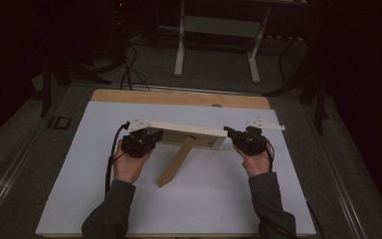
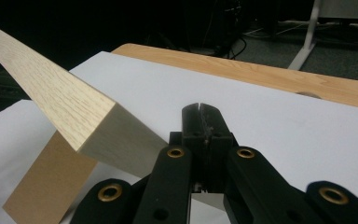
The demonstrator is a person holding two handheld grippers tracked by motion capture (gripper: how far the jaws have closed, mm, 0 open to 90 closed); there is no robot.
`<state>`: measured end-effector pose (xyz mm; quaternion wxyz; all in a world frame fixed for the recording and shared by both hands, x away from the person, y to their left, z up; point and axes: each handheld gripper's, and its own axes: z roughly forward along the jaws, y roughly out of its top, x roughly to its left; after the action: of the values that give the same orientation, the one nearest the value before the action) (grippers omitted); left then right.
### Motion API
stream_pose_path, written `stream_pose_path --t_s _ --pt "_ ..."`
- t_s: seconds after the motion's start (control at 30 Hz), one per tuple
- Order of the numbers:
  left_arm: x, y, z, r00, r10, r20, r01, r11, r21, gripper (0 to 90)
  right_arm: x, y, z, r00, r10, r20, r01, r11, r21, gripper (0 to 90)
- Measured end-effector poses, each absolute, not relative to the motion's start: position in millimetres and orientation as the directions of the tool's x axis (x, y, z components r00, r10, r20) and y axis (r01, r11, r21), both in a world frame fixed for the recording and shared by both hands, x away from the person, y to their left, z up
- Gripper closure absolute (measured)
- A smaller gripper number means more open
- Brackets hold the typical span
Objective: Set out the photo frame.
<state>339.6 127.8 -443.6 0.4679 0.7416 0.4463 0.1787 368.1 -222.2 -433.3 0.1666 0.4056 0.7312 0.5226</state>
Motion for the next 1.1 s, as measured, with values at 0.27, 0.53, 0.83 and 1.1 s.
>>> stream_pose_path --t_s 0.27,0.53,0.83,1.1 --pt "340.4 124.2 -442.3 0.548 0.823 -0.151 0.492 -0.171 0.853 89.9 369.8 -221.5 -433.2 -0.620 0.764 0.176 0.421 0.135 0.897 90.0" --pt "341.4 116.9 -439.9 0.559 0.817 -0.146 0.487 -0.181 0.854 89.9 370.8 -219.4 -433.1 -0.624 0.762 0.175 0.423 0.141 0.895 90.0" --pt "341.9 105.4 -435.5 0.577 0.806 -0.132 0.475 -0.199 0.857 89.9 368.9 -218.5 -433.2 -0.631 0.758 0.168 0.419 0.151 0.895 90.0" --pt "342.0 95.4 -431.9 0.597 0.794 -0.113 0.462 -0.225 0.858 89.9 366.9 -218.5 -433.0 -0.635 0.755 0.165 0.416 0.154 0.896 90.0"
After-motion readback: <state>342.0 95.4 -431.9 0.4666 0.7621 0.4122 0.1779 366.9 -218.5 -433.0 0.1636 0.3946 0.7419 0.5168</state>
